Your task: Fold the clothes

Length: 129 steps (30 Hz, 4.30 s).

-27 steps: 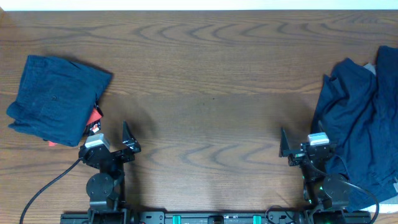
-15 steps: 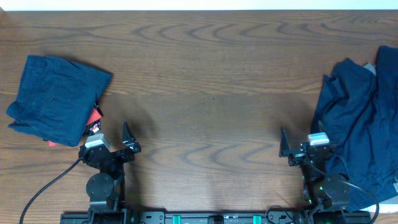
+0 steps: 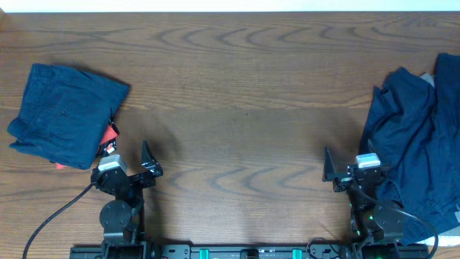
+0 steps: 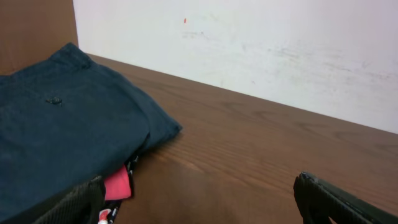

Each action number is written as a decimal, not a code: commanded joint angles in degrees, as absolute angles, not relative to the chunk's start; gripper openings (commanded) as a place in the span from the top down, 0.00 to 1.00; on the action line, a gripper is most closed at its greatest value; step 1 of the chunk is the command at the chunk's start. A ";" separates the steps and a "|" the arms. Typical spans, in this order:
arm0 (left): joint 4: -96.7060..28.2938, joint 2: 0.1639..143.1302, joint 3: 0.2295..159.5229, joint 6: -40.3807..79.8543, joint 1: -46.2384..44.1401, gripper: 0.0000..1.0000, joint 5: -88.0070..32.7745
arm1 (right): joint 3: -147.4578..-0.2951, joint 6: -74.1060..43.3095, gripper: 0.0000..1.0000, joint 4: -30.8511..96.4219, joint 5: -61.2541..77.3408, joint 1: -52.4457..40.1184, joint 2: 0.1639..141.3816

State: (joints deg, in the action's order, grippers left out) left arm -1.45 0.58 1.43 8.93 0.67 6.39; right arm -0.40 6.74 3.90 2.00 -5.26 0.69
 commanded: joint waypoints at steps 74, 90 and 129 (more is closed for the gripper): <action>-27.92 27.00 29.43 8.38 0.95 0.02 -1.10 | -23.57 -1.48 0.01 16.38 -13.80 -4.78 26.59; -41.01 52.40 42.24 8.40 0.95 0.02 -1.10 | -42.28 -4.49 0.01 26.57 -14.06 1.58 71.29; -38.92 54.08 42.24 8.40 0.95 0.02 -1.10 | -67.07 -14.98 0.97 9.96 16.40 -10.33 81.23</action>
